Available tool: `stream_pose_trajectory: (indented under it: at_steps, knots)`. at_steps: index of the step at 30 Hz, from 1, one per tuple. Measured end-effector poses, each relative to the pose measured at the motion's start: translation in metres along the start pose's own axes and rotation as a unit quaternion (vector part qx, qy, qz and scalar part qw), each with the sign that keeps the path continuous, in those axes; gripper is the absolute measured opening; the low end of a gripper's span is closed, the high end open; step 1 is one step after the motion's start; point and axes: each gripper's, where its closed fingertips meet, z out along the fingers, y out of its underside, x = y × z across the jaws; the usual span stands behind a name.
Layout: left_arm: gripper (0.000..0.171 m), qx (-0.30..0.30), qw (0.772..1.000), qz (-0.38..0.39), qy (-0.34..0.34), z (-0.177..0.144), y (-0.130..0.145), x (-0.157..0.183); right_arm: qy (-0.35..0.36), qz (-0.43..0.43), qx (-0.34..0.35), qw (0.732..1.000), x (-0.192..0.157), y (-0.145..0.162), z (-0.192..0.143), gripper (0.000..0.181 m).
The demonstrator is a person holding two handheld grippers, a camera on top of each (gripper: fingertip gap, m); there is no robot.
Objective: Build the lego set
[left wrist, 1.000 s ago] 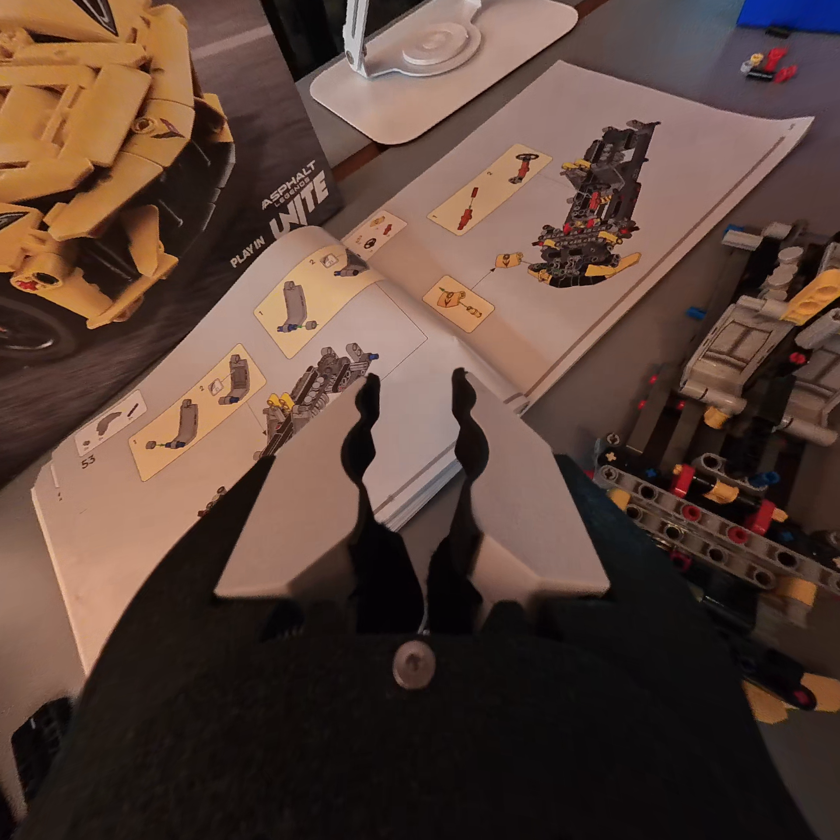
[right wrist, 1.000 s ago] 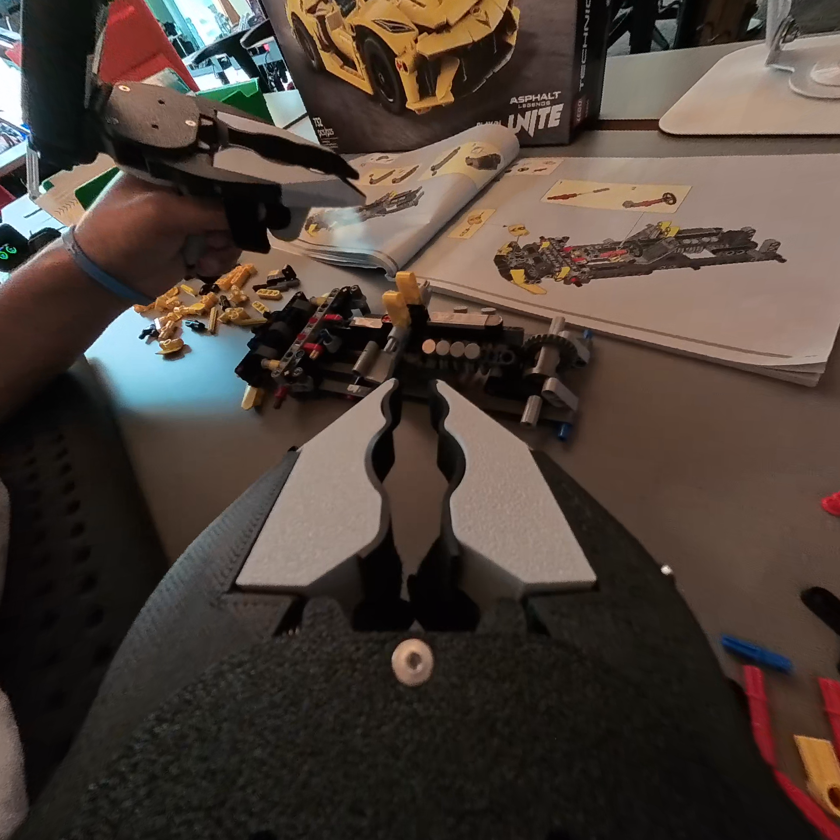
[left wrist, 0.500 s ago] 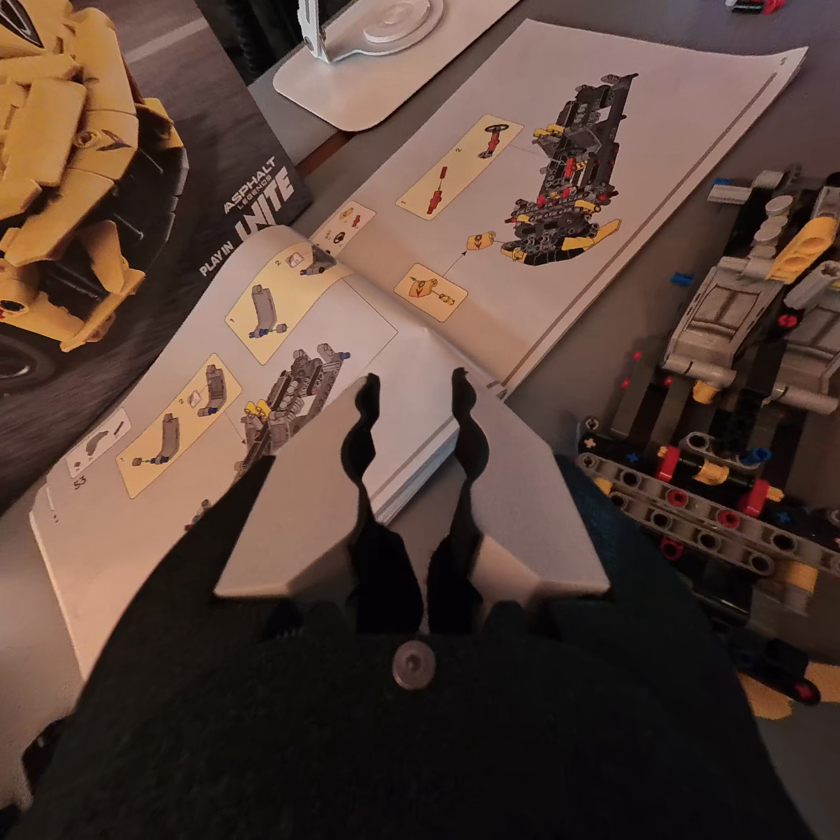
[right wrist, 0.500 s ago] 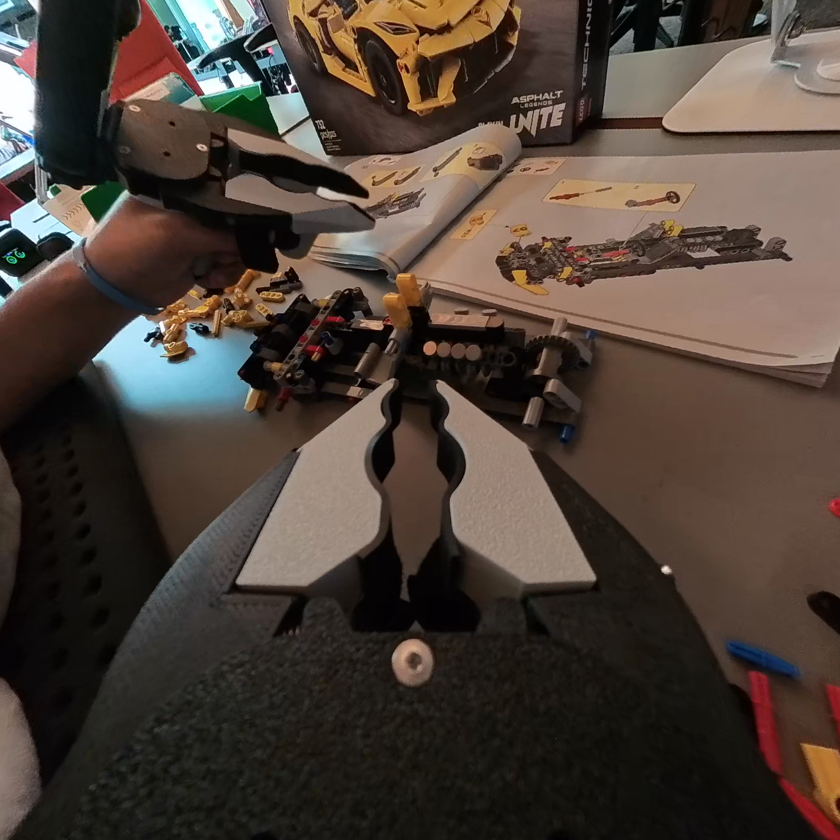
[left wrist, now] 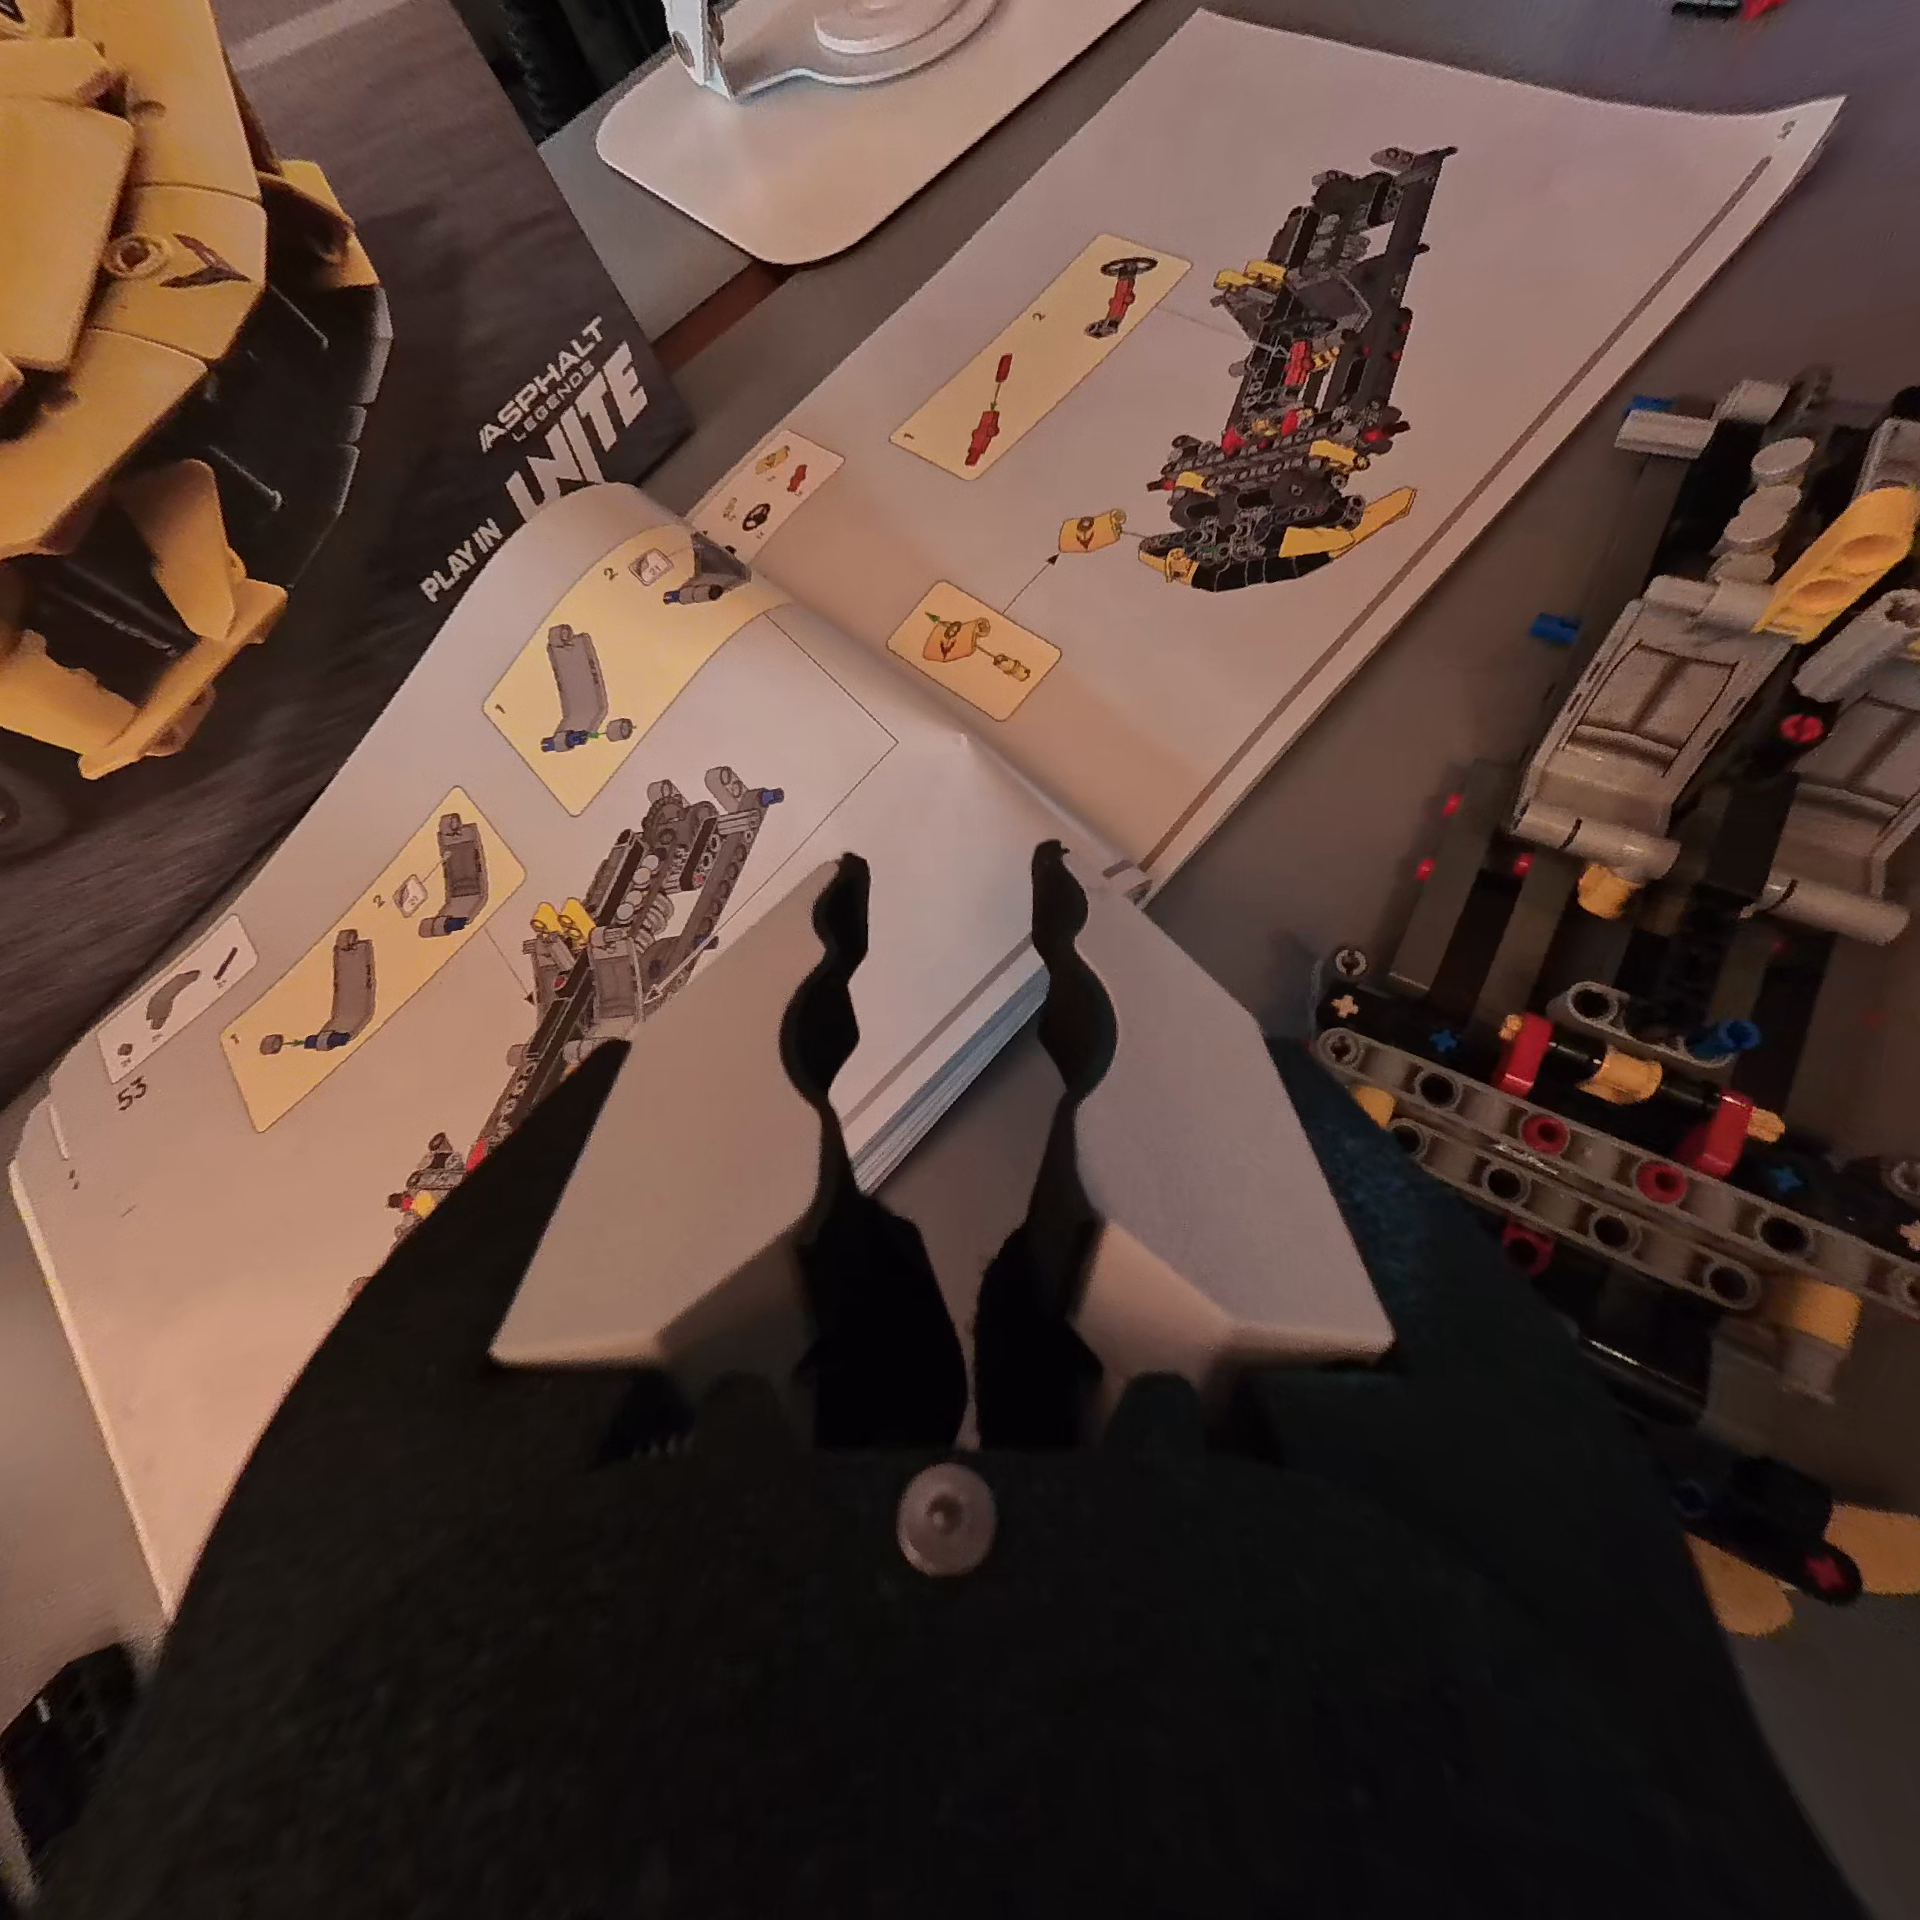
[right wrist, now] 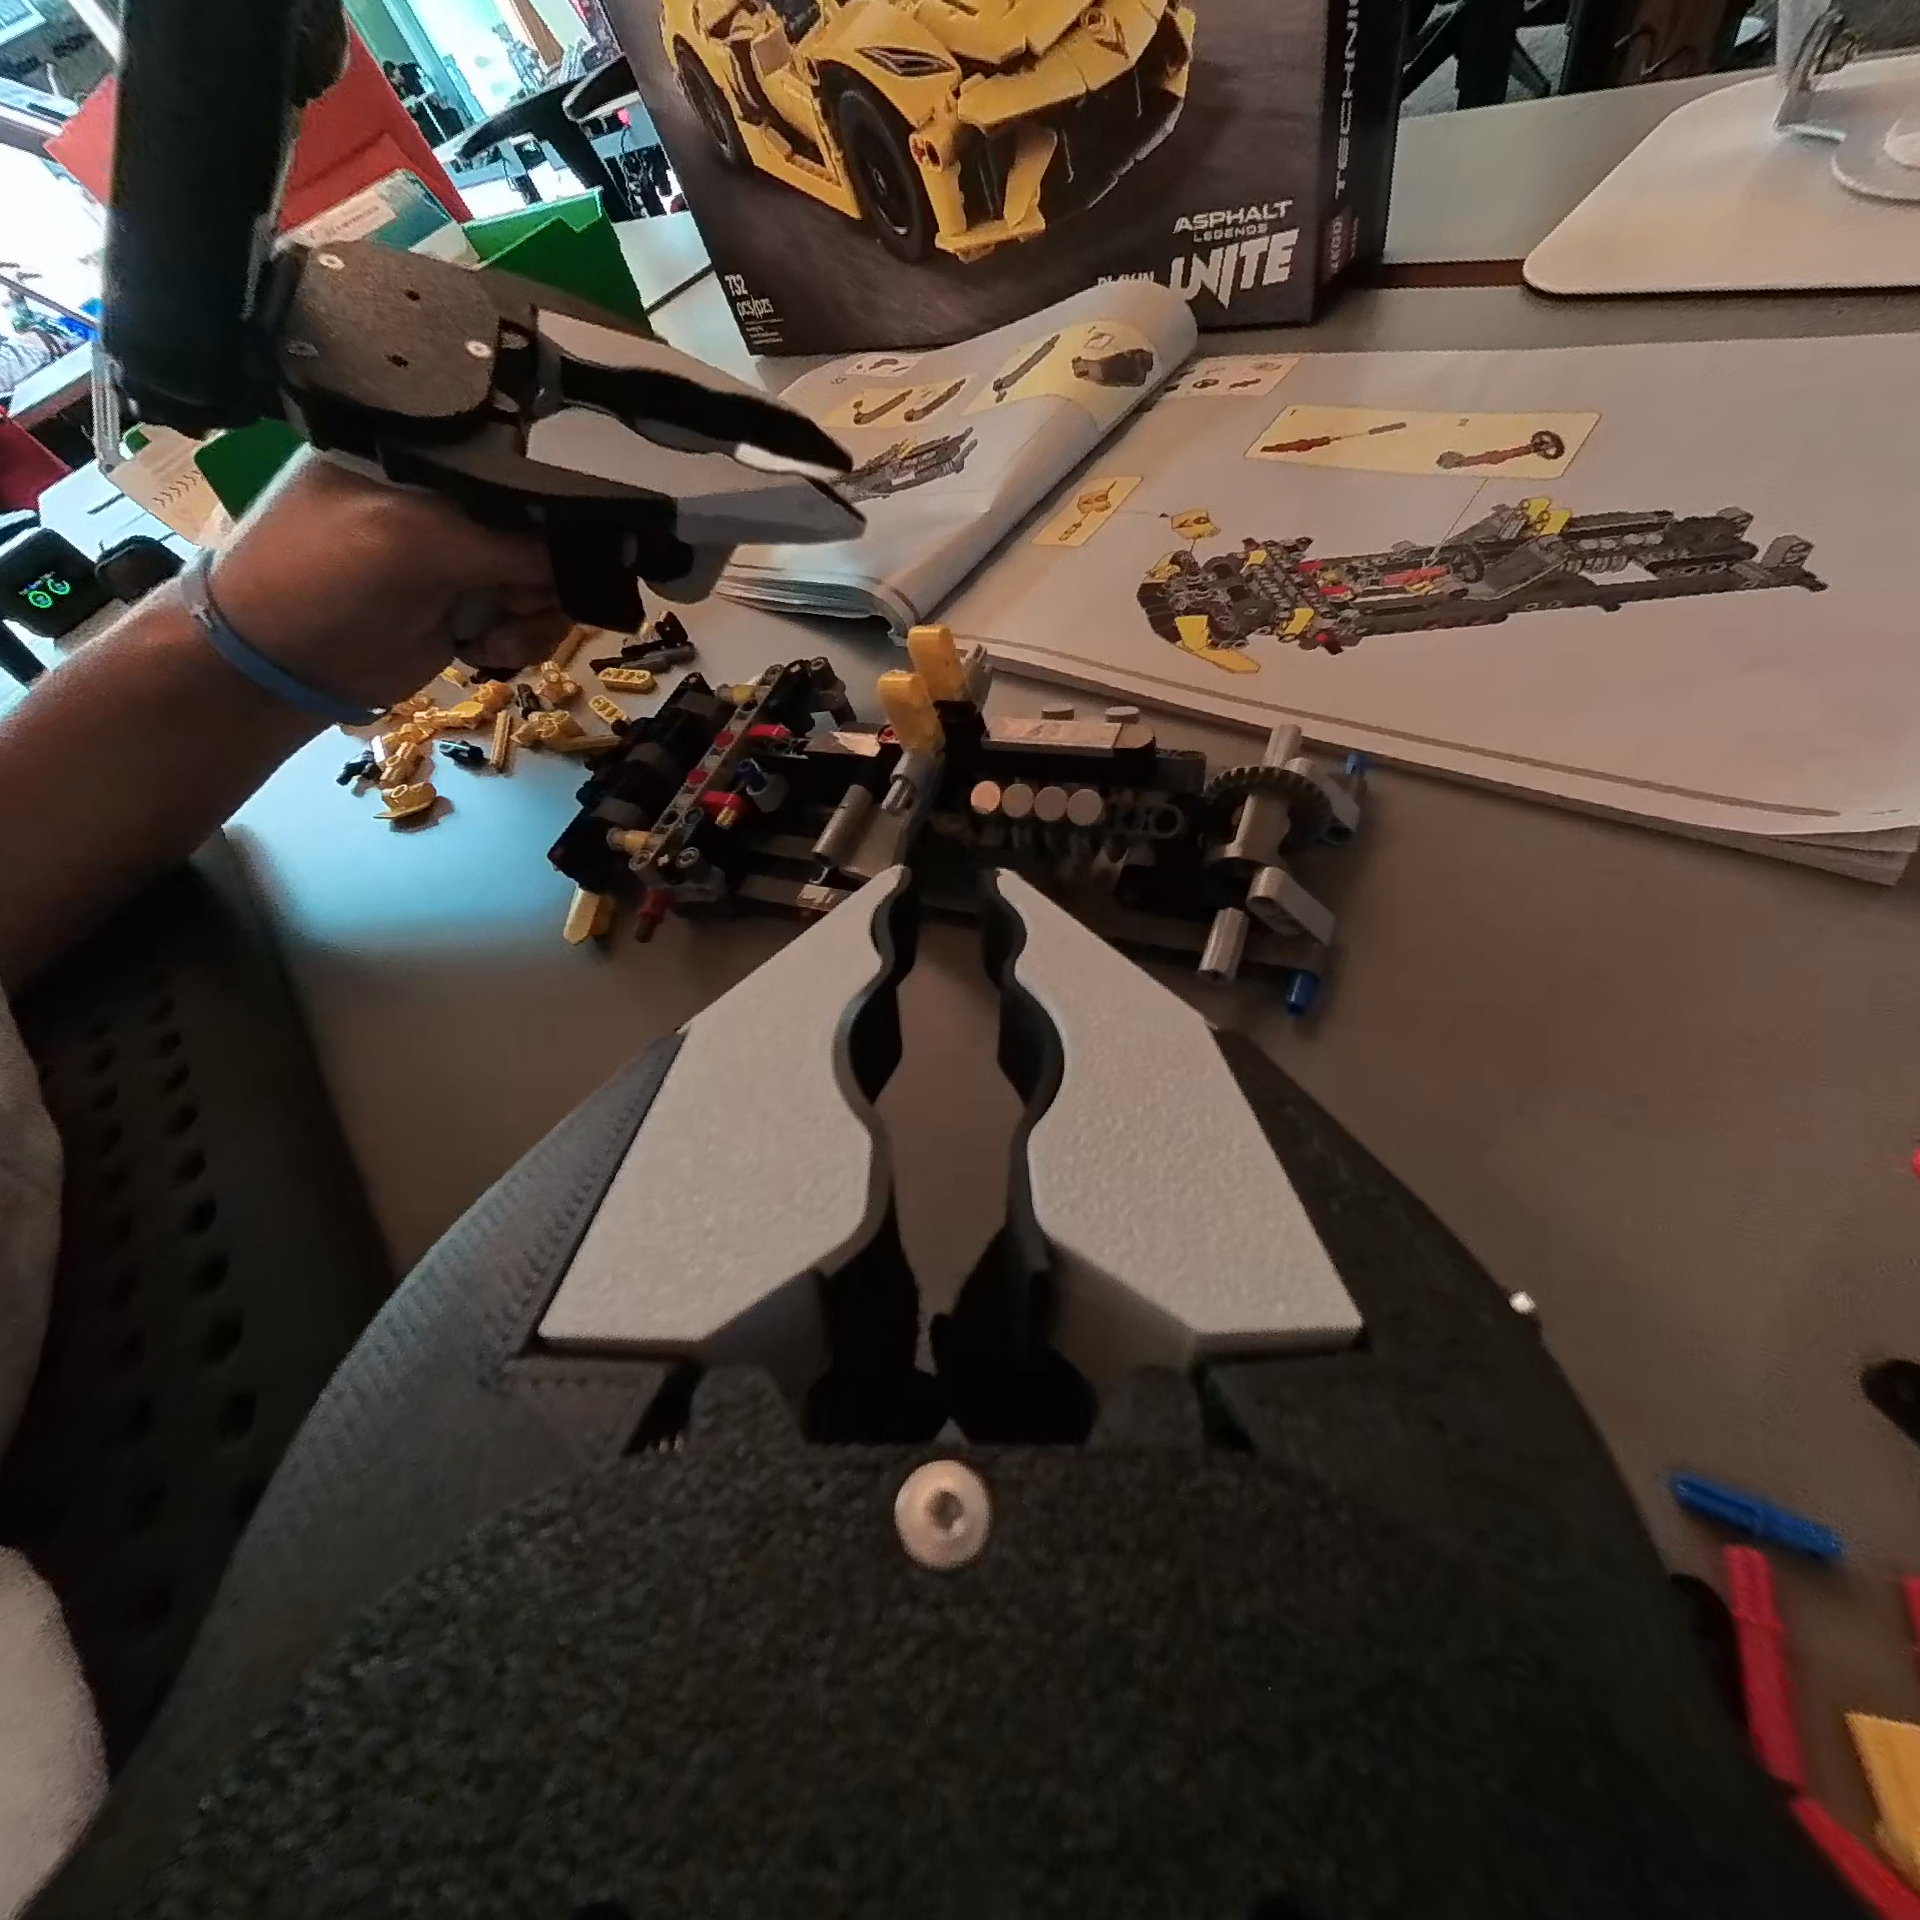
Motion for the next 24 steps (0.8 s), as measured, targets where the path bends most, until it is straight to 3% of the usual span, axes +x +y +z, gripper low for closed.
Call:
stream_pose_trajectory:
  at_steps: [19,24]
  knots:
    - [0.029,-0.006,1.0,0.028,-0.012,0.003,0.003,0.0,-0.006,0.007,0.0,1.0,-0.001,0.0,0.0,0.01]
    - [0.029,0.017,0.999,-0.034,0.003,-0.009,-0.007,-0.003,-0.003,0.007,-0.001,1.0,0.001,0.001,0.0,0.01]
